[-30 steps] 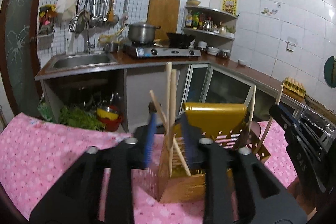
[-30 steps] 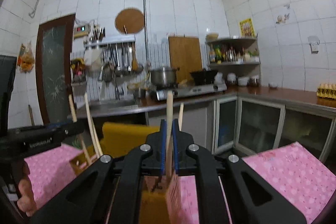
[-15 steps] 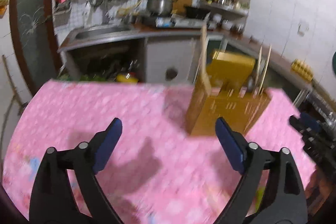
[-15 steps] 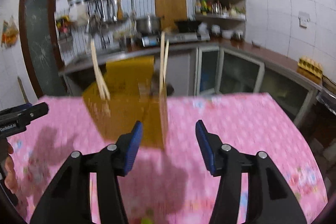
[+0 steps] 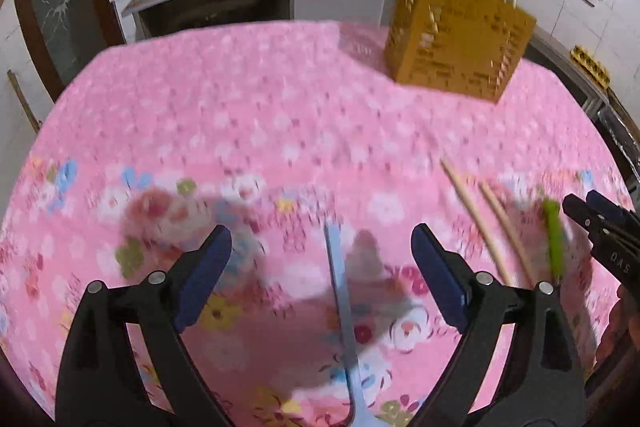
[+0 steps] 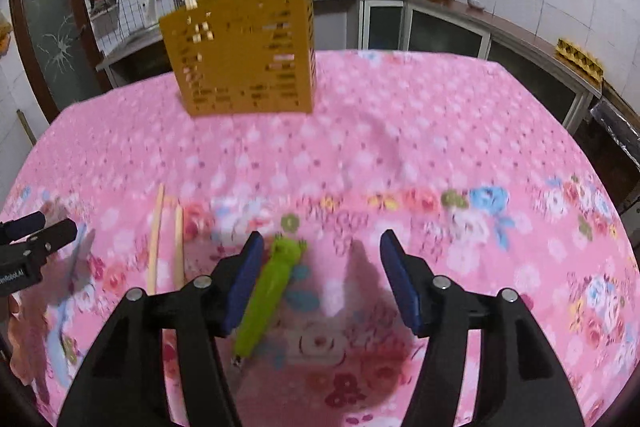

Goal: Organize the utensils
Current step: 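Grasp the blue-handled utensil with the left gripper while the right grasps the green frog fork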

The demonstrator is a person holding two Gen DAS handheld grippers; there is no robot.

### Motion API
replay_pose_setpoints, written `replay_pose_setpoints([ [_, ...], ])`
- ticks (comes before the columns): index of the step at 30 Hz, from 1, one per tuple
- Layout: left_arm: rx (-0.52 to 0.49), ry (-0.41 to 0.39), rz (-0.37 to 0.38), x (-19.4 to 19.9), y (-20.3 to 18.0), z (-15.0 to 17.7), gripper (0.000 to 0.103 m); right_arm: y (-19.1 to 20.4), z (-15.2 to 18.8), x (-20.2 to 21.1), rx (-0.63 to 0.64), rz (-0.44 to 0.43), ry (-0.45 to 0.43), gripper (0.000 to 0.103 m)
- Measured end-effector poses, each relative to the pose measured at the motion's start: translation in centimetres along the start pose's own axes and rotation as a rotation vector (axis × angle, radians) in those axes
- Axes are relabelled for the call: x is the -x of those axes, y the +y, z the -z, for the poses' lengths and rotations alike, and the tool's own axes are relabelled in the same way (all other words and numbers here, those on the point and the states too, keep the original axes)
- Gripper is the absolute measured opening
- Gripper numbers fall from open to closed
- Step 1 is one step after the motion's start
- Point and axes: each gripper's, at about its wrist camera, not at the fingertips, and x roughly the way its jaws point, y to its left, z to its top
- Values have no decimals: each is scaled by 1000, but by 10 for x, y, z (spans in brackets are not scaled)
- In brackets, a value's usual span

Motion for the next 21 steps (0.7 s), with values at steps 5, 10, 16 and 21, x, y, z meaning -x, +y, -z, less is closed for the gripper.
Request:
replay_pose_setpoints([
  [5, 18, 34, 14, -10, -2, 9, 78, 9, 11, -7, 9, 6, 24, 60],
  [10, -14, 31, -12, -12, -7, 11, 52, 10, 16, -15, -1, -5, 48, 58],
  [16, -59, 41, -20, -15, -16, 6, 27, 20, 15, -23, 32, -34, 71, 26],
  [21, -42, 59, 6, -21, -16, -4, 10, 23, 5, -34, 56, -39, 95, 19],
])
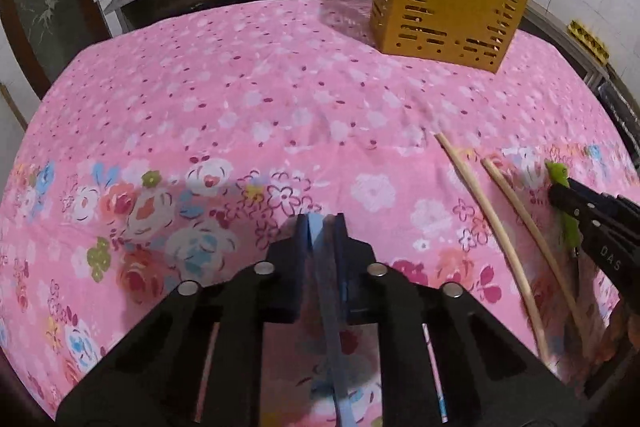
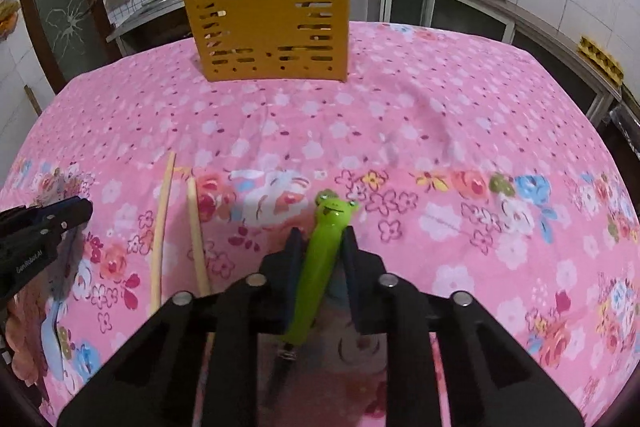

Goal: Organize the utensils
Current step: 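Grasp the blue-handled utensil with the left gripper while the right grasps the green frog fork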

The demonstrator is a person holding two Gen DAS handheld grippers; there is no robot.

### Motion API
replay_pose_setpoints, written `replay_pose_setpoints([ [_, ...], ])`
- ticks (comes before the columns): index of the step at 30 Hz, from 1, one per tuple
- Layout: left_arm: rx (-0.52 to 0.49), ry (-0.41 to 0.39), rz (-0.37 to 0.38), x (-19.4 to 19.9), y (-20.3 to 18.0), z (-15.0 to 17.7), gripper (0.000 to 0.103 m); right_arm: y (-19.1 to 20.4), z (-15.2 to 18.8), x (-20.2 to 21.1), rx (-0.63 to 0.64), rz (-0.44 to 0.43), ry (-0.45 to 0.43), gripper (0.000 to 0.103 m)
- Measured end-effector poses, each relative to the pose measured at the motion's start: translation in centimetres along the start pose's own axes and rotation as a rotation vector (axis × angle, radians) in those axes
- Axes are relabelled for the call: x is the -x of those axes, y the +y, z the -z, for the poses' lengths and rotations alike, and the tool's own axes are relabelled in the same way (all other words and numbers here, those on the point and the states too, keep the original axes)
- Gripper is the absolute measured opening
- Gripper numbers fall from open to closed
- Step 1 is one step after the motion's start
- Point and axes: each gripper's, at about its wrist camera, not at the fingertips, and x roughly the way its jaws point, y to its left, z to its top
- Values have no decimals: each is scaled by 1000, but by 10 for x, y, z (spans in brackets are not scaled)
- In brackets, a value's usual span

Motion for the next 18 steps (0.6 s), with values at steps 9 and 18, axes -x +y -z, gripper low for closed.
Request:
replay_pose_setpoints([
  [9, 40, -41, 25, -8, 5, -4, 7, 0, -6, -14, -23, 9, -30, 19],
  [18, 45, -41, 14, -10, 3, -7, 6, 3, -19, -25, -17, 33, 21, 20],
])
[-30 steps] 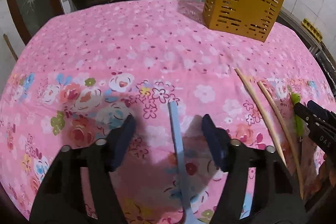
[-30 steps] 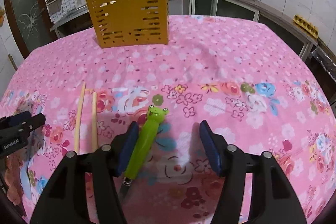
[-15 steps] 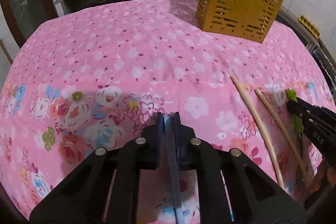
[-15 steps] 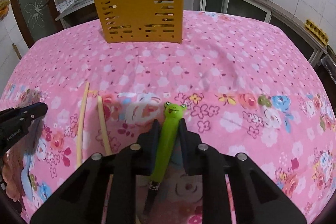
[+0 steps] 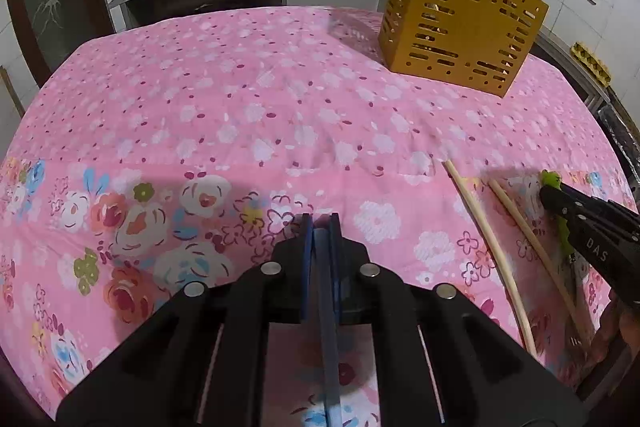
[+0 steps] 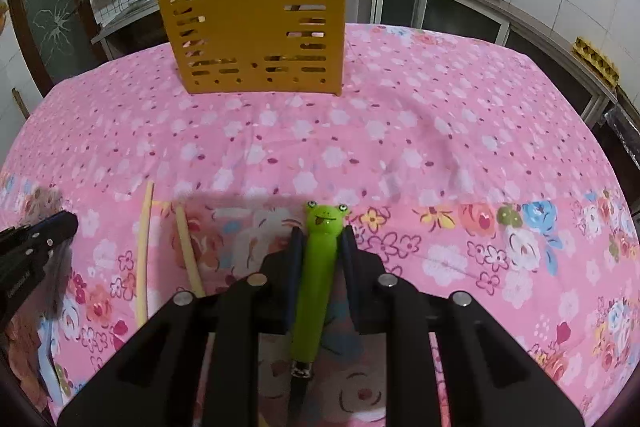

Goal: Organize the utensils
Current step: 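Grasp the blue-handled utensil with the left gripper while the right grasps the green frog fork, then lift both utensils over the yellow holder and lower them in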

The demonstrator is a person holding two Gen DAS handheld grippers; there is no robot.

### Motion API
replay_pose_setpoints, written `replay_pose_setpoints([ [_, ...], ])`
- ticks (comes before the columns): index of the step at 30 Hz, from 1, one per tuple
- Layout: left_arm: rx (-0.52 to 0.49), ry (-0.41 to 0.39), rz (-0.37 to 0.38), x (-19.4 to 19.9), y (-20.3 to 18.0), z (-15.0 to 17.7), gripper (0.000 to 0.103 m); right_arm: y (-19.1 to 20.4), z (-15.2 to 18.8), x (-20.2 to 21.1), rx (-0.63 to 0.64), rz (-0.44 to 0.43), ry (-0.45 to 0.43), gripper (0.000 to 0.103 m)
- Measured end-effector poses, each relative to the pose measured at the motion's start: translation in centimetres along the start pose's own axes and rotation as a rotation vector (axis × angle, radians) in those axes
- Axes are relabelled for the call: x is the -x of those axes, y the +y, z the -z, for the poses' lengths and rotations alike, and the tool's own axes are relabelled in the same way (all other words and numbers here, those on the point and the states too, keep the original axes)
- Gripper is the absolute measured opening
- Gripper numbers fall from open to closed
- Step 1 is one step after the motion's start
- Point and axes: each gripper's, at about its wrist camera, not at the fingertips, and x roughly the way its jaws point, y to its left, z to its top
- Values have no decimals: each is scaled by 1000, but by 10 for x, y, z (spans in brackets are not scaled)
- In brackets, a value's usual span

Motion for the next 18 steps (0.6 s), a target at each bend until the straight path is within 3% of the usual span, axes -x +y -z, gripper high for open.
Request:
replay_pose_setpoints([
  [6, 31, -2, 22, -1, 3, -3, 6, -20, -2, -2, -81, -100, 17, 16],
  [10, 54, -14, 42, 7, 7, -4, 6, -33, -2, 9, -121, -130, -26, 16],
  [18, 38, -212, 72, 56, 7, -14, 6, -51, -5, 44, -159, -187, -207, 16],
])
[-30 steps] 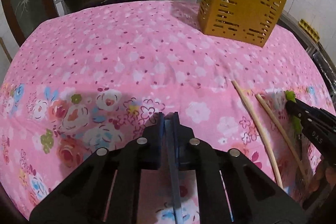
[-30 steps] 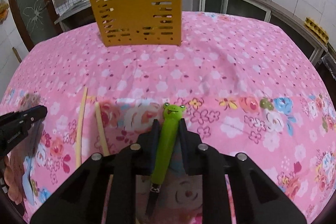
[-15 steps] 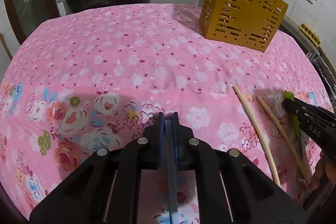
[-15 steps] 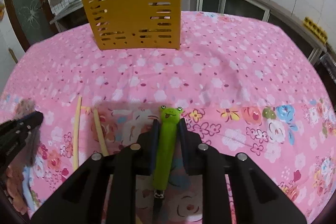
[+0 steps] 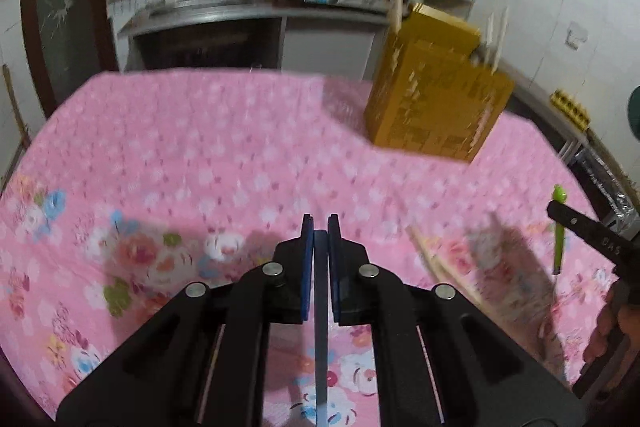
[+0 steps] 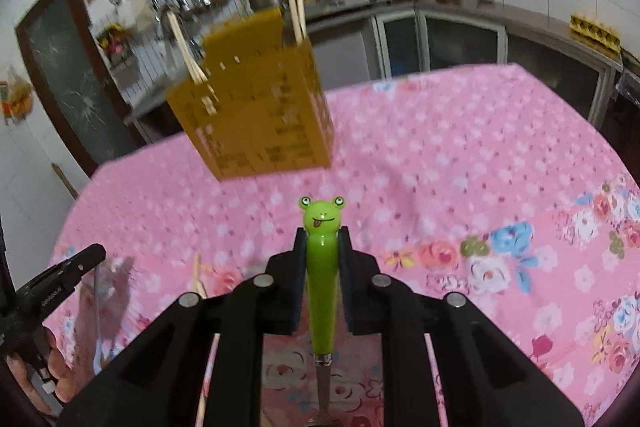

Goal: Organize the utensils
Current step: 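Lift both utensils over the yellow holder and lower them in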

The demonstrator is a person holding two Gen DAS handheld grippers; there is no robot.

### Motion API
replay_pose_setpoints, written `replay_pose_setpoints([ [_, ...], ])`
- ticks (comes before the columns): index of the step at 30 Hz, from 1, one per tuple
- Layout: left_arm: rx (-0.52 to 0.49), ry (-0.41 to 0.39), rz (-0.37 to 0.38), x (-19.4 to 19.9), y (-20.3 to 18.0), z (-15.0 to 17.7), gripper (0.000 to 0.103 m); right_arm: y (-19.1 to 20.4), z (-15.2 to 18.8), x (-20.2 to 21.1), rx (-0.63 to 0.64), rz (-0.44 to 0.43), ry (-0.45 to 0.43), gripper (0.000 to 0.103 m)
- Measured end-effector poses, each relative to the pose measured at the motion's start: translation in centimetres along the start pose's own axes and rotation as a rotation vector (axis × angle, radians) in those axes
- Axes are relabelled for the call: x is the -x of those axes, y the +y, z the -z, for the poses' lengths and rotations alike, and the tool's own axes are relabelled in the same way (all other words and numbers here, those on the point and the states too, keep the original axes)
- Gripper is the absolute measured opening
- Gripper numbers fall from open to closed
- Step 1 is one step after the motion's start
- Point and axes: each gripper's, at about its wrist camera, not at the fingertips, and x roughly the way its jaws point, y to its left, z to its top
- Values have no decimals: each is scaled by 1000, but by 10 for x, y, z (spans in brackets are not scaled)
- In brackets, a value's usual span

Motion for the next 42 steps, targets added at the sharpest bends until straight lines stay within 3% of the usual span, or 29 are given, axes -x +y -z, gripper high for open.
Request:
replay_pose_setpoints([
  [13, -14, -146, 64, 22, -2, -21, 6, 9, -14, 42, 74, -49, -260, 16],
  [22, -43, -267, 76, 39, -13, -41, 6, 19, -32, 51, 111, -54, -338, 16],
  [29, -66, -354, 101, 53, -31, -85, 6, 26, -61, 51, 134, -53, -378, 16],
  [42, -103, -540, 134, 73, -83, -190, 6, 54, -158, 38, 190, -67, -463, 16],
])
